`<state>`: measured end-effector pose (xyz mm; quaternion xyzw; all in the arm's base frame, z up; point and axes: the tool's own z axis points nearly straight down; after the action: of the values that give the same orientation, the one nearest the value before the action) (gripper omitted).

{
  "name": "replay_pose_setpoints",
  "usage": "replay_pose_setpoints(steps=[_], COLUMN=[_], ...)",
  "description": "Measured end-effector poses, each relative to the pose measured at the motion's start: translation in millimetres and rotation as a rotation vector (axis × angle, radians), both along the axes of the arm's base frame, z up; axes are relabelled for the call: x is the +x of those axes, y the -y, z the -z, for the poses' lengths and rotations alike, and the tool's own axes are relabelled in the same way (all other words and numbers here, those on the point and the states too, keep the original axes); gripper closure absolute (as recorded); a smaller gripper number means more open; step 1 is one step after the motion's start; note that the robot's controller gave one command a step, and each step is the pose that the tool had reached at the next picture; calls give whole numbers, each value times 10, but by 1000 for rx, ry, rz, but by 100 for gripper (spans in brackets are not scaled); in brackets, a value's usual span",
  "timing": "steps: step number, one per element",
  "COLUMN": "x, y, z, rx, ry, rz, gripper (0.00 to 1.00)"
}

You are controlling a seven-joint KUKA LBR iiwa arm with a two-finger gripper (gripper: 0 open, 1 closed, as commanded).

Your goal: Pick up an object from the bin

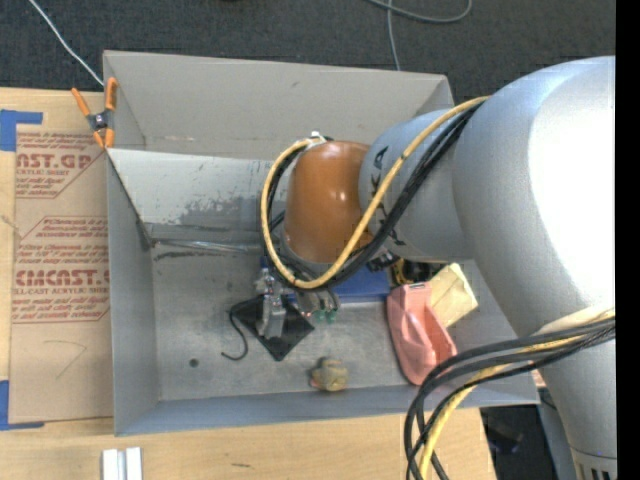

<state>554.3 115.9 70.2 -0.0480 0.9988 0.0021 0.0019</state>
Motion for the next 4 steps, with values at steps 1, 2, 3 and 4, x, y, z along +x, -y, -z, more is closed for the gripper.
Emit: replay_pose_setpoints(steps=[1, 2, 3, 4], x=[0, 0, 0, 42], y=[0, 0, 0, 26], z=[0, 0, 0, -1481], rx=[0, 0, 0, 1], ry=[0, 0, 0, 3], rz=[0, 0, 0, -3], gripper=[100, 100, 100, 100])
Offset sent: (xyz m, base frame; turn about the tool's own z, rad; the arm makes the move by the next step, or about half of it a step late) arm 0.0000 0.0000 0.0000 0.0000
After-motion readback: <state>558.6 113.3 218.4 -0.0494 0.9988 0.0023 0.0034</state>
